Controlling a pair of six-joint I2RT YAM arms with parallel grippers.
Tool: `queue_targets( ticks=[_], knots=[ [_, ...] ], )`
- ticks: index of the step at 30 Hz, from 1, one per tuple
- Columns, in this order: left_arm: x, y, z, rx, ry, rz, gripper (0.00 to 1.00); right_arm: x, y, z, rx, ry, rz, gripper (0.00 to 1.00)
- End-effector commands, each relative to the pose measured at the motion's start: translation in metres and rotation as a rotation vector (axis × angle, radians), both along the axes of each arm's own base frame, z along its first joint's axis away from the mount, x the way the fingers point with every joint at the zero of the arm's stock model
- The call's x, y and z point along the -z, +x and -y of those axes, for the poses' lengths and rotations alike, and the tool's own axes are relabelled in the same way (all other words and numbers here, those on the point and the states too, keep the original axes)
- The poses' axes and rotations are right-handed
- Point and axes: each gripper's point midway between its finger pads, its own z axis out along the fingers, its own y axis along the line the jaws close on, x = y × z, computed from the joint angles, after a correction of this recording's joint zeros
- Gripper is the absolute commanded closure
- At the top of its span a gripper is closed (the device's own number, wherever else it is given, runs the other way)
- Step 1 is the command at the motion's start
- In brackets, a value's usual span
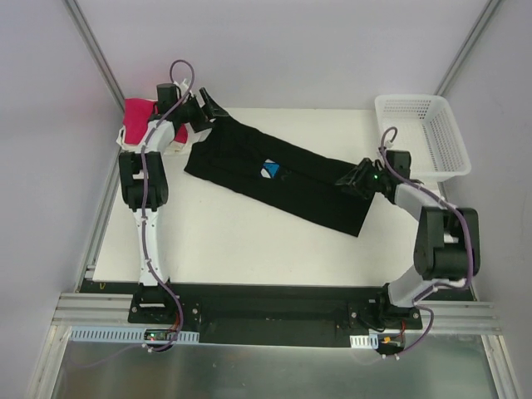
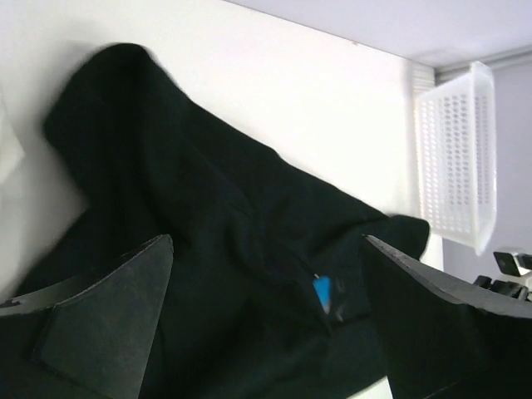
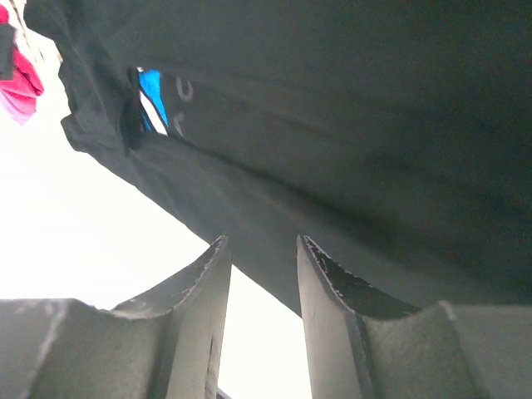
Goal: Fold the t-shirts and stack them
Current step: Rotate the tshirt 90 degrees
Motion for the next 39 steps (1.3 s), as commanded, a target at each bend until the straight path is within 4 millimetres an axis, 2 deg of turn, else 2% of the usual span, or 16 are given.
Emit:
queue_targets(
  ticks=[1, 2, 3, 4, 5, 6, 7, 9, 11, 14, 18, 20, 32, 36, 39],
  knots=[
    [-0.101, -0.027, 0.007, 0.084, -0.008, 0.222, 0.08, -0.006, -0.049, 0.024, 0.043, -0.099, -0.011, 0.59],
    [-0.110, -0.036, 0.009, 0.100, -0.012, 0.233, 0.07, -0.017, -0.059, 0.026, 0.055, -0.115, 0.026, 0.59],
    [-0.116, -0.040, 0.010, 0.112, -0.013, 0.246, 0.07, -0.013, -0.069, 0.030, 0.070, -0.136, 0.016, 0.58],
    [-0.128, -0.045, 0.010, 0.120, -0.013, 0.268, 0.07, 0.001, -0.090, 0.034, 0.069, -0.161, -0.040, 0.57],
    [-0.130, -0.049, 0.011, 0.130, -0.016, 0.271, 0.07, 0.003, -0.100, 0.038, 0.080, -0.185, -0.050, 0.57],
    [-0.134, -0.052, 0.011, 0.135, -0.018, 0.279, 0.06, -0.003, -0.106, 0.044, 0.104, -0.221, -0.019, 0.57],
    [-0.144, -0.056, 0.013, 0.144, -0.019, 0.303, 0.06, 0.007, -0.123, 0.047, 0.111, -0.237, -0.061, 0.57],
    [-0.149, -0.061, 0.015, 0.156, -0.031, 0.307, 0.06, 0.003, -0.134, 0.054, 0.142, -0.269, -0.042, 0.56],
    [-0.156, -0.064, 0.016, 0.158, -0.041, 0.317, 0.06, 0.013, -0.152, 0.057, 0.150, -0.282, -0.096, 0.48],
    [-0.164, -0.068, 0.018, 0.172, -0.059, 0.329, 0.05, 0.014, -0.166, 0.058, 0.156, -0.292, -0.127, 0.45],
    [-0.170, -0.071, 0.020, 0.177, -0.076, 0.345, 0.05, 0.015, -0.167, 0.057, 0.147, -0.288, -0.143, 0.44],
    [-0.168, -0.073, 0.021, 0.181, -0.090, 0.340, 0.05, 0.023, -0.166, 0.056, 0.131, -0.287, -0.184, 0.44],
    [-0.173, -0.076, 0.023, 0.208, -0.102, 0.358, 0.01, 0.045, -0.134, 0.055, 0.128, -0.272, -0.194, 0.44],
    [-0.173, -0.075, 0.024, 0.213, -0.104, 0.355, 0.01, 0.052, -0.129, 0.054, 0.132, -0.266, -0.200, 0.46],
    [-0.172, -0.074, 0.022, 0.212, -0.100, 0.355, 0.01, 0.057, -0.126, 0.056, 0.137, -0.273, -0.200, 0.55]
  ],
)
